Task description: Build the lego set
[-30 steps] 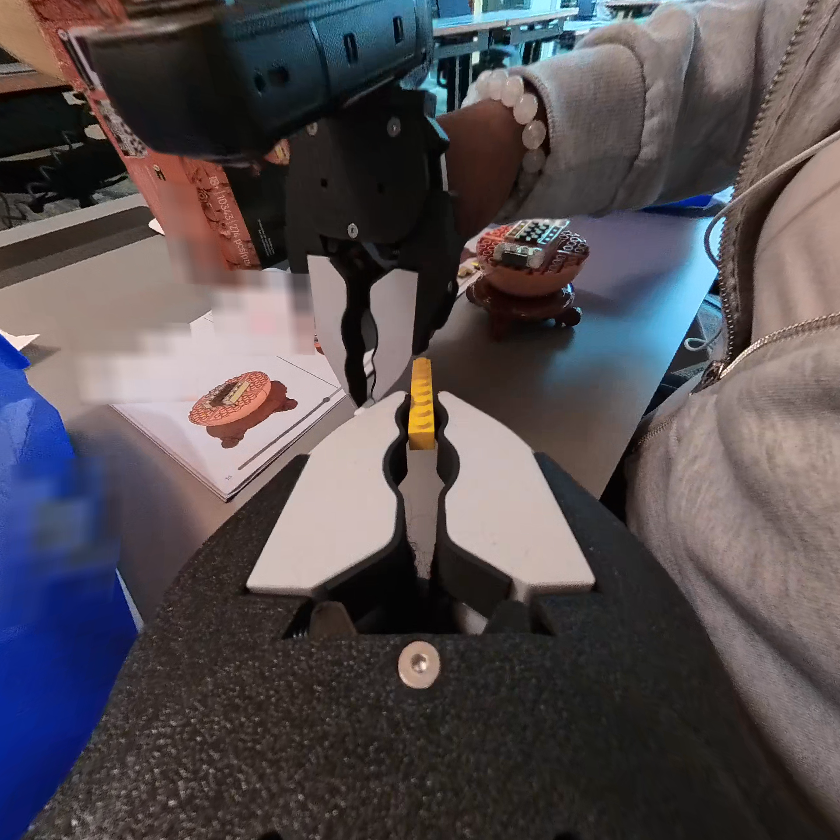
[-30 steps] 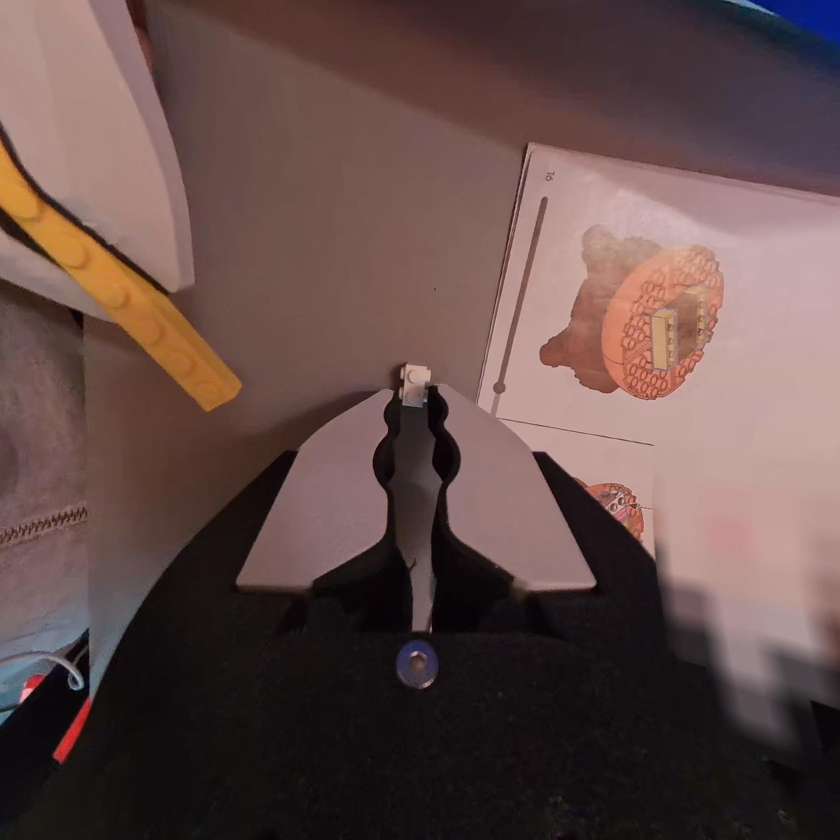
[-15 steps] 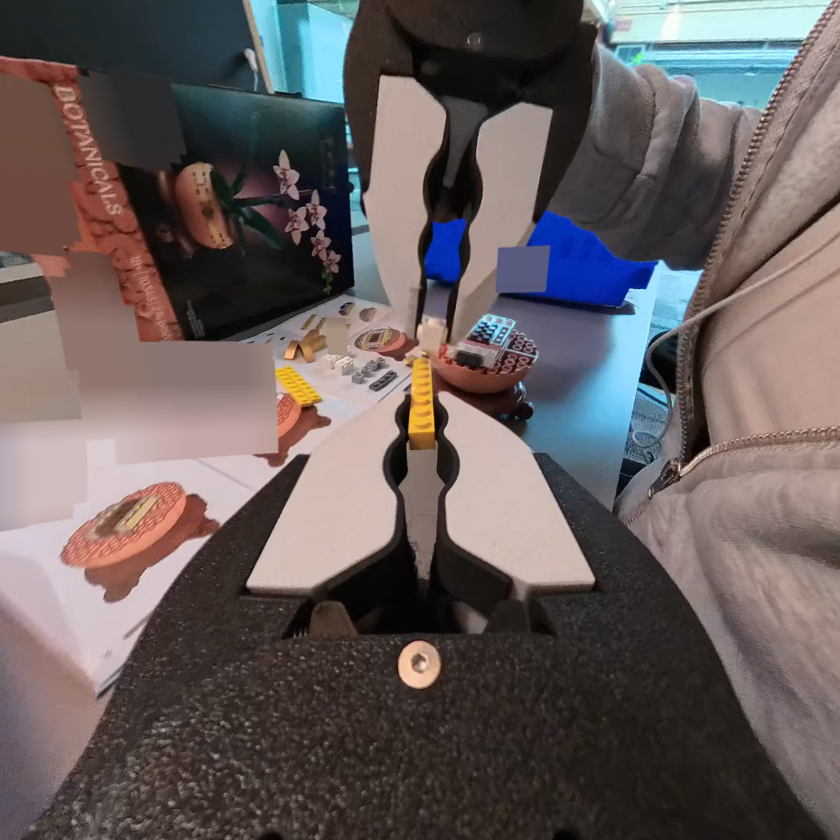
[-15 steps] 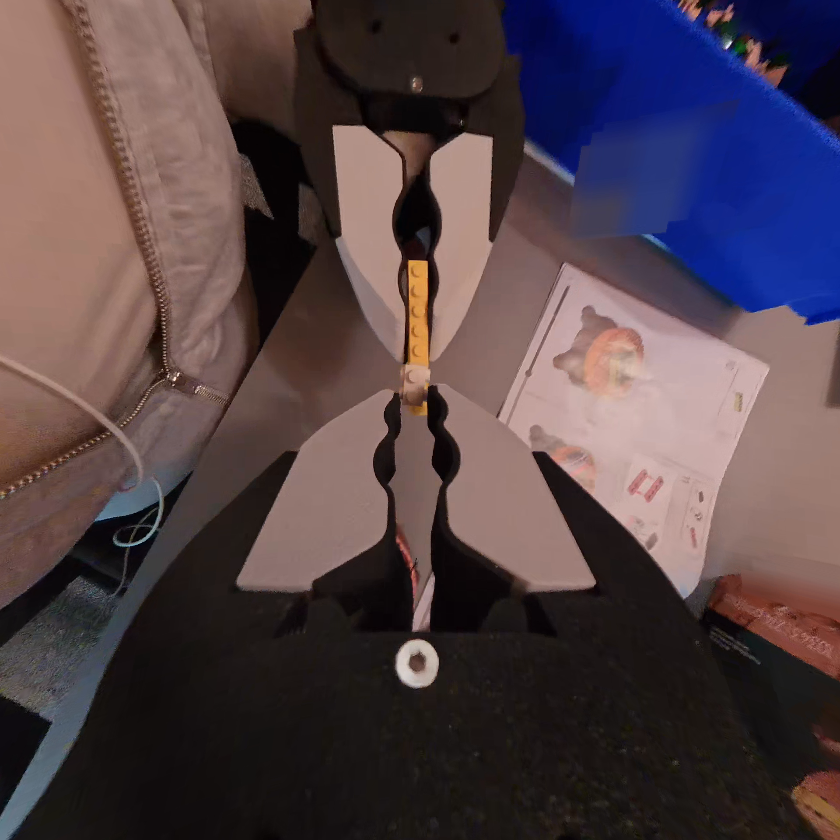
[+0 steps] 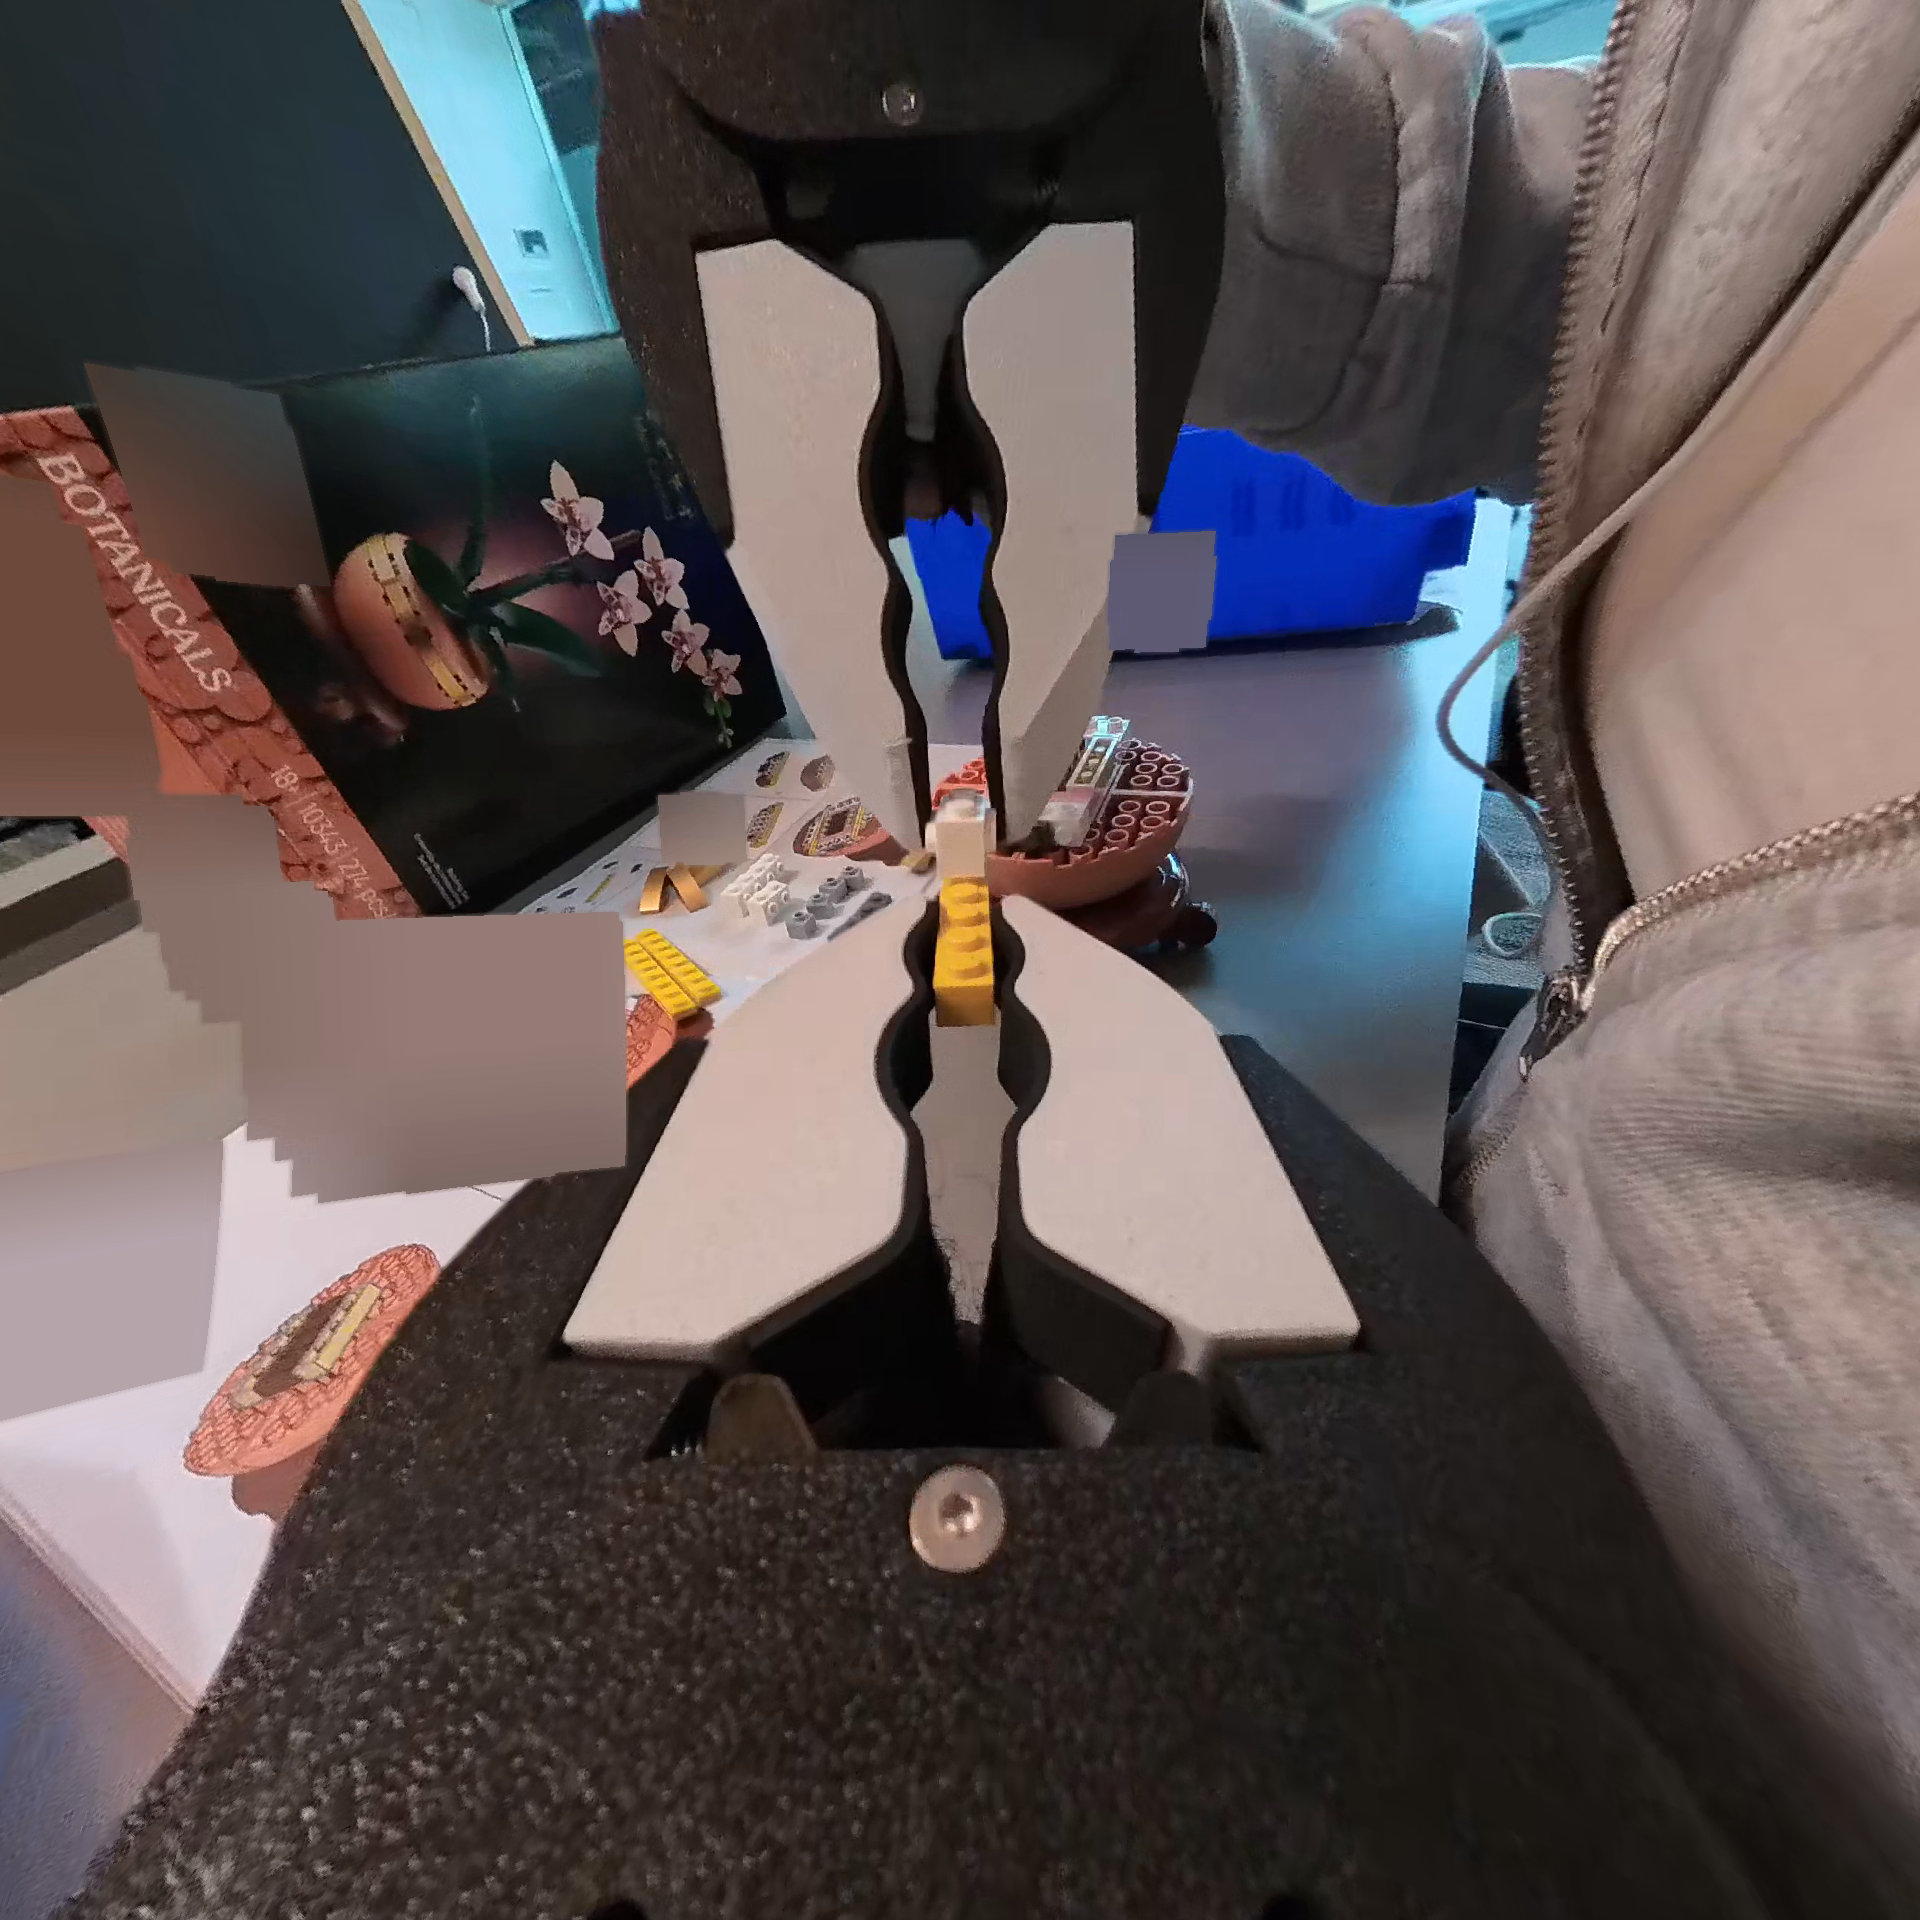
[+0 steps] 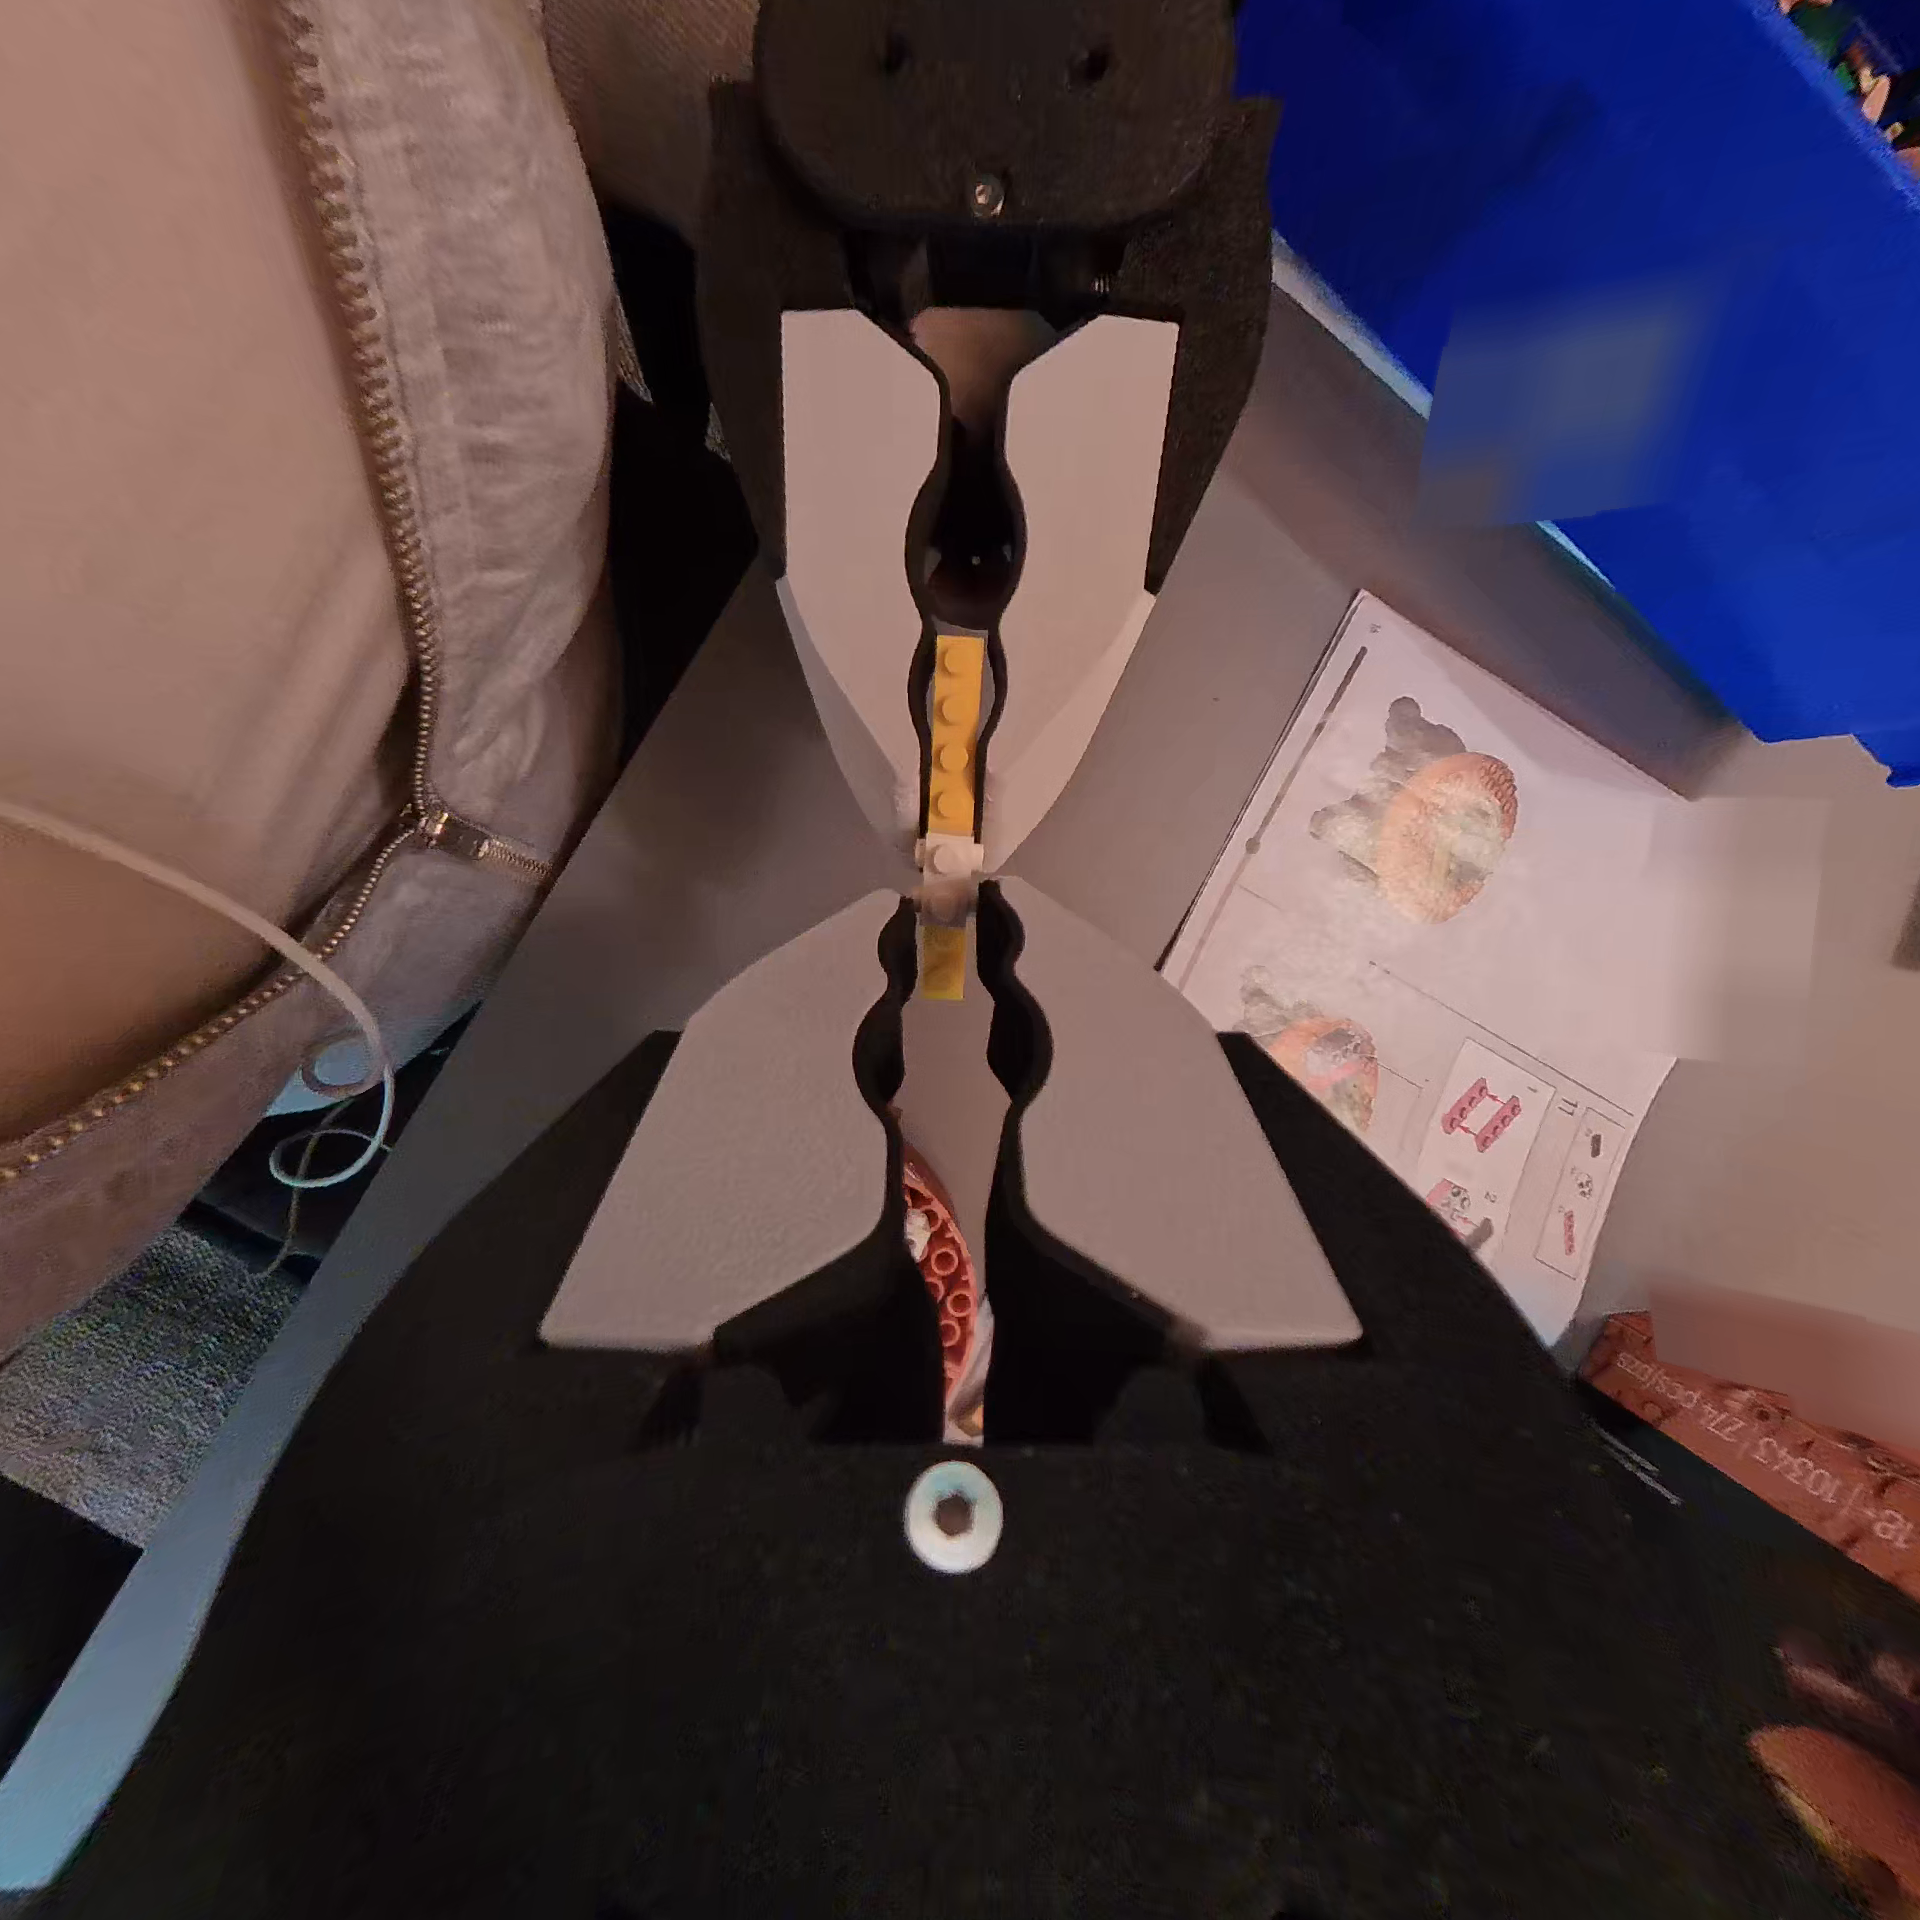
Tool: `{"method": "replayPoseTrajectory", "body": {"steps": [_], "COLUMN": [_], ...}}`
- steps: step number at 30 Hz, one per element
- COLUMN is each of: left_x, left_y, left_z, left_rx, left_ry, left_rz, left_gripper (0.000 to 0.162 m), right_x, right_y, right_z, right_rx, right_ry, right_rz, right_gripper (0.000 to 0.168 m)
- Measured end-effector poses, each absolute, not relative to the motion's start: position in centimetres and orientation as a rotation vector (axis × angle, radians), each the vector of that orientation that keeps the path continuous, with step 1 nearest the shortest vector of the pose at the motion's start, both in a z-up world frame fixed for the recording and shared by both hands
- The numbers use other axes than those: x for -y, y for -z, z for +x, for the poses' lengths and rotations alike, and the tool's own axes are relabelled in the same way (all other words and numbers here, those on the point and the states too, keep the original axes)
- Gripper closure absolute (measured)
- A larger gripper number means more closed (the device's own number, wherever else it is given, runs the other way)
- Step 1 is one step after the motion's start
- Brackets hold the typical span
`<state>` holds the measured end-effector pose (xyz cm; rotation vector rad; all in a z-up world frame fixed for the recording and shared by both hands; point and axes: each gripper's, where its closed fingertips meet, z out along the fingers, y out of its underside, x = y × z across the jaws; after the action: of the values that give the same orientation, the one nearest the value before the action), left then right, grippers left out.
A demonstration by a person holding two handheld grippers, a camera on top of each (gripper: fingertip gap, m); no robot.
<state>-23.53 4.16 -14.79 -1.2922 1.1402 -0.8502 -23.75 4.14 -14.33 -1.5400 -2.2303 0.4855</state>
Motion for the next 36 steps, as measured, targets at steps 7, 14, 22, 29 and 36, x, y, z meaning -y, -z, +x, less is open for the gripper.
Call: {"method": "replayPoseTrajectory", "body": {"steps": [7,14,22,29,36], "left_x": [-4.3,-4.1,-3.5,-3.5,-3.6], "left_y": [13.9,13.9,14.3,14.9,14.5], "left_z": [-23.7,-23.8,-23.4,-22.9,-22.9], "left_rx": [-1.096,-1.135,-1.199,-1.235,-1.218], "left_ry": [0.783,0.682,0.644,0.606,0.62], "left_rz": [-1.206,-1.168,-1.153,-1.247,-1.29], "left_gripper": [0.155,0.155,0.155,0.156,0.156], "right_x": [-4.3,-4.1,-3.5,-3.8,-4.0], "right_y": [13.5,13.6,14.3,15.3,15.7], "right_z": [-24.0,-24.0,-23.5,-22.8,-22.6], "right_rx": [2.304,2.326,2.321,2.339,2.347], "right_ry": [-0.305,-0.189,-0.22,-0.061,-0.001], "right_rz": [-1.429,-1.375,-1.458,-1.495,-1.503], "right_gripper": [0.158,0.158,0.158,0.158,0.158]}}
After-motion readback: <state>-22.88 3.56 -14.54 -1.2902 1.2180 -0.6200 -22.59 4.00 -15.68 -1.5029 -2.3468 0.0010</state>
